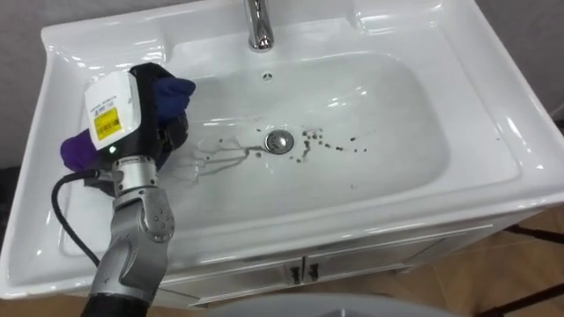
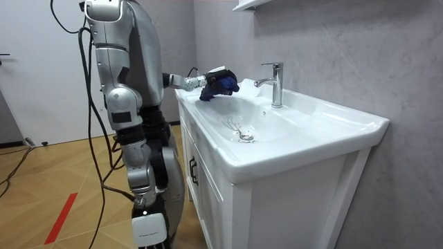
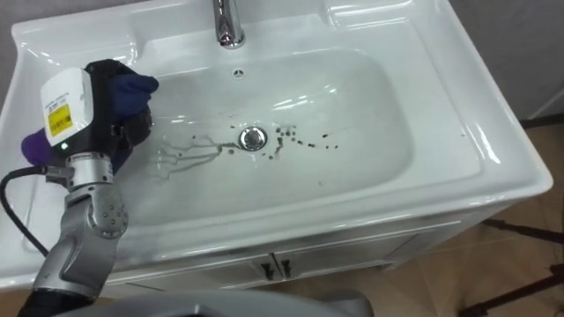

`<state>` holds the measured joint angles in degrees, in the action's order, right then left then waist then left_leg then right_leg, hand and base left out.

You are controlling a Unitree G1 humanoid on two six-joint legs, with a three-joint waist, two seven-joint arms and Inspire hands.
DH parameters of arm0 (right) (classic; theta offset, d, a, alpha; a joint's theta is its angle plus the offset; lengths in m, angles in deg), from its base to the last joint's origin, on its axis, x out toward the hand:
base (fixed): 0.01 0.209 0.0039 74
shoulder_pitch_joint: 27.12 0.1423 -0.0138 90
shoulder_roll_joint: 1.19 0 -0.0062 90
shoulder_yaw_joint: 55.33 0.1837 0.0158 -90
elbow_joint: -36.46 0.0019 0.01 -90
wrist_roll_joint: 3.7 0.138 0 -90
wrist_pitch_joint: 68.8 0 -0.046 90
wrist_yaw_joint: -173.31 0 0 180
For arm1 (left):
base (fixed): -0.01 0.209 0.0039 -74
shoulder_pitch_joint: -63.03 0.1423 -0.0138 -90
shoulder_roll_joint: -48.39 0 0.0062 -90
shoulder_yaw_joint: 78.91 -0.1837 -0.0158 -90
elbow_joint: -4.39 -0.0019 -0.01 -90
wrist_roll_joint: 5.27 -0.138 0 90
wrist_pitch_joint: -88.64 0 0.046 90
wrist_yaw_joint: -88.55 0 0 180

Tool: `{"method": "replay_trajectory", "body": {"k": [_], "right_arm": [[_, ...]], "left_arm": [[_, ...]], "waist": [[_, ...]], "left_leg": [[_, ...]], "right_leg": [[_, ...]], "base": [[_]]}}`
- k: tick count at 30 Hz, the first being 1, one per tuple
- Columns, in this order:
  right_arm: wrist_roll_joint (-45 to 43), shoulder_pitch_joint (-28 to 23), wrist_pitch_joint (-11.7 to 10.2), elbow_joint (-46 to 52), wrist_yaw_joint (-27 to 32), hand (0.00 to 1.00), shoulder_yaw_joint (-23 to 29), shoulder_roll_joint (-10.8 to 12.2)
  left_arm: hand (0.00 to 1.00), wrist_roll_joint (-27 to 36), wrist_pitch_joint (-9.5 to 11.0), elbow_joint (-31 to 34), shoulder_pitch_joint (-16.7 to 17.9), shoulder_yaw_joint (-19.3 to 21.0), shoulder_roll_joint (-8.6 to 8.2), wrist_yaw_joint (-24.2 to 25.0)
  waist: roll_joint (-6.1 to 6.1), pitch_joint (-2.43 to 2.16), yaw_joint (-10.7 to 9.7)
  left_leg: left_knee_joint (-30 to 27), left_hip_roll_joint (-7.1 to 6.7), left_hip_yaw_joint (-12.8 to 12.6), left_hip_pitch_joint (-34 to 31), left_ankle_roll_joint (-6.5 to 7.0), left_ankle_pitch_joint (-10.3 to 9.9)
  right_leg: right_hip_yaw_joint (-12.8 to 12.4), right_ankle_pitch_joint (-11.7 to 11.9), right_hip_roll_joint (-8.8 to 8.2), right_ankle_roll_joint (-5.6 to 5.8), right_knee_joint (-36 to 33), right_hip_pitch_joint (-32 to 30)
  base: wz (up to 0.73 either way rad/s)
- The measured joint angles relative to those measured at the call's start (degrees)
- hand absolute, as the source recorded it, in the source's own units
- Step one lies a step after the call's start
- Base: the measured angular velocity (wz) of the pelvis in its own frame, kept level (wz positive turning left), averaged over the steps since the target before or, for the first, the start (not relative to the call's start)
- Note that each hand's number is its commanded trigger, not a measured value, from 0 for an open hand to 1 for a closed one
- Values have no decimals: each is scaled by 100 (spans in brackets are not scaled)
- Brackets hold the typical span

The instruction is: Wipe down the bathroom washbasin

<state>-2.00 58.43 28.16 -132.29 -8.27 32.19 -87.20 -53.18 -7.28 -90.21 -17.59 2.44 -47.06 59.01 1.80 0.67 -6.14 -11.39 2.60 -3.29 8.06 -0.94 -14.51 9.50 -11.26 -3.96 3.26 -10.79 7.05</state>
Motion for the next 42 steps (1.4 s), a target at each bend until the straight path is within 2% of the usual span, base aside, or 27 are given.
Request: {"method": "replay_trajectory", "body": {"k": [3, 7, 12, 16, 23, 28, 35, 42], "right_arm": [[-6, 5, 64, 9, 16, 0, -65, 30], [-4, -1, 107, 83, 19, 0, -70, 40], [3, 3, 186, 150, 17, 0, -72, 42], [-5, -12, 191, 281, 17, 0, -75, 43], [-3, -22, 191, 327, 13, 0, -75, 15], [-3, -76, 188, 323, -102, 0, -84, -30], [-47, -129, 295, 320, -169, 0, -66, -43], [-203, -117, 289, 338, -141, 0, -64, -56]], "left_arm": [[100, -2, -19, -120, 1, -136, -80, 135], [100, -9, -67, -314, 2, -213, -85, 244], [100, -8, -184, -516, 2, -215, -82, 384], [100, -13, -272, -722, 2, -219, -83, 423], [100, -13, -293, -747, 3, -222, -21, 563], [100, -39, -395, -817, 5, -253, 12, 835], [100, -407, -405, -1238, -52, -266, 76, 922], [100, -437, -404, -1362, -114, -266, 141, 924]], "waist": [[-21, 2, -14], [-44, -3, -11], [-94, -42, -2], [-139, -50, 0], [-72, -73, 2], [-64, -58, -11], [-26, -21, -25], [15, -21, -73]], "left_leg": [[-1, 0, -1, -23, 0, 0], [0, 0, -44, -34, 0, 0], [2, 0, -64, -18, 0, 0], [13, 0, -105, 21, 0, 0], [11, 1, -148, 71, 0, 1], [13, 3, -202, 99, 1, 1], [21, 16, -266, 111, 0, 0], [70, 21, -301, 104, -1, 0]], "right_leg": [[0, 0, 0, 0, 1, -15], [-18, 0, 0, 0, 1, -39], [-44, 1, 0, 0, -4, -35], [-72, 2, 1, 2, 6, -10], [-104, 3, 1, 3, -2, 22], [-138, 3, 1, 3, -9, 35], [-164, 2, 3, 3, -87, -20], [-188, 3, 12, 3, -104, -70]], "base": [[0], [-2], [-2], [-3], [-2], [-1], [-3], [-1]]}}
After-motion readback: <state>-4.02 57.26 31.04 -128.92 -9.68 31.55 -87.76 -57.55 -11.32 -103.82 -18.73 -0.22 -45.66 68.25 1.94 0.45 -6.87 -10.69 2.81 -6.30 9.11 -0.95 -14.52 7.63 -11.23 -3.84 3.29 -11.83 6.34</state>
